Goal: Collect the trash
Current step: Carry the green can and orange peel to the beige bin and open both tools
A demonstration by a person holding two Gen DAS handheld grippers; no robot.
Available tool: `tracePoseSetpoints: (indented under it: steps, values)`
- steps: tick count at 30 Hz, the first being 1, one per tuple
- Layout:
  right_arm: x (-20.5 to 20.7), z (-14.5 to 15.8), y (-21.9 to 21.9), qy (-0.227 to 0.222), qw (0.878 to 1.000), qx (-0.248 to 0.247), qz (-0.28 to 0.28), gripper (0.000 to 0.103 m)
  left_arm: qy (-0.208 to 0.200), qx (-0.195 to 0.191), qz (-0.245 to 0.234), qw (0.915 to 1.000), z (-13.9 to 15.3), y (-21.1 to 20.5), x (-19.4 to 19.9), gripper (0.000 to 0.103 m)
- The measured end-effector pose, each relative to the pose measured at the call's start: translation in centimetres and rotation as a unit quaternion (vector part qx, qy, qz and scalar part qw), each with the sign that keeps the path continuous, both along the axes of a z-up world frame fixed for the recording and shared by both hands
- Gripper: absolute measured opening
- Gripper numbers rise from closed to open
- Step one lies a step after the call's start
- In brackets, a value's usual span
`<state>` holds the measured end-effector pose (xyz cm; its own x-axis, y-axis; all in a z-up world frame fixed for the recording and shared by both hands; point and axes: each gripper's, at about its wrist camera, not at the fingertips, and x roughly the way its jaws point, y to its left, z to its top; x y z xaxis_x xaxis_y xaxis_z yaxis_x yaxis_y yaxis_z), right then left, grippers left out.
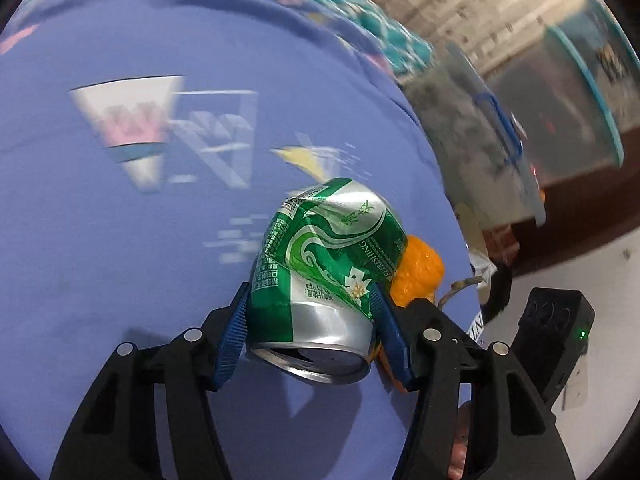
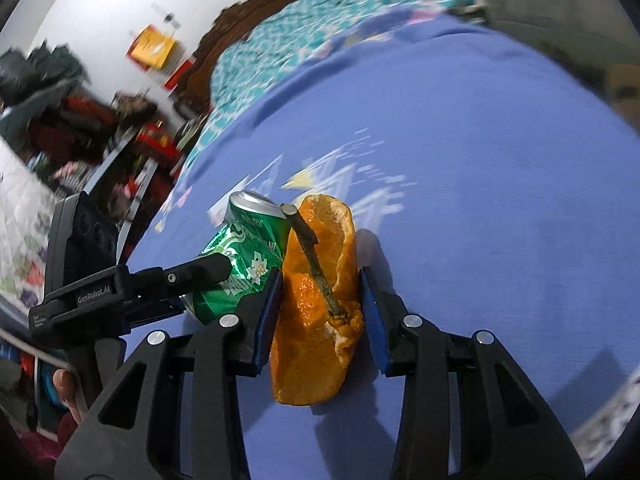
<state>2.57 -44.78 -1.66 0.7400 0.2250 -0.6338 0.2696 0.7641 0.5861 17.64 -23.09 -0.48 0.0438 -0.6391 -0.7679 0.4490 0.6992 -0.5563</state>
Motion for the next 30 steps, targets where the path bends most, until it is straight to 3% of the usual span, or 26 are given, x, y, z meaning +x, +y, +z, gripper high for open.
tracePoseSetpoints:
  steps: [7, 18, 21, 25, 27, 30]
  values:
    - [-5.2, 0.4, -8.4, -0.024, 0.995, 0.013, -0.092, 0.041, -0.024, 0.02, -0.079, 0.9964, 1.4, -10.9, -2.6, 0.056]
    - [-12.6, 2.4, -23.8, -0.045, 0.971, -0.014, -0.233, 0.041, -0.061, 0.016, -0.192, 0.9793, 3.6, -31.1, -7.3, 0.056]
    - [-12.8, 2.4, -26.7, -0.035, 0.968, -0.034, -0.247, 0.041, -0.07, 0.026, -0.203, 0.9763, 3.0, -35.3, -8.0, 0.056]
    - [-11.5, 0.9, -29.0, -0.009, 0.971, -0.042, -0.234, 0.041, -0.055, 0.066, -0.208, 0.9744, -0.1, -39.3, -8.3, 0.057]
    - [-10.6, 0.3, -29.4, 0.006, 0.973, -0.064, -0.223, 0.041, -0.048, 0.09, -0.199, 0.9746, -2.1, -40.4, -8.2, 0.063]
    - [-10.1, -0.8, -29.8, 0.034, 0.971, -0.083, -0.223, 0.051, -0.037, 0.098, -0.187, 0.9769, -3.3, -40.4, -7.5, 0.066]
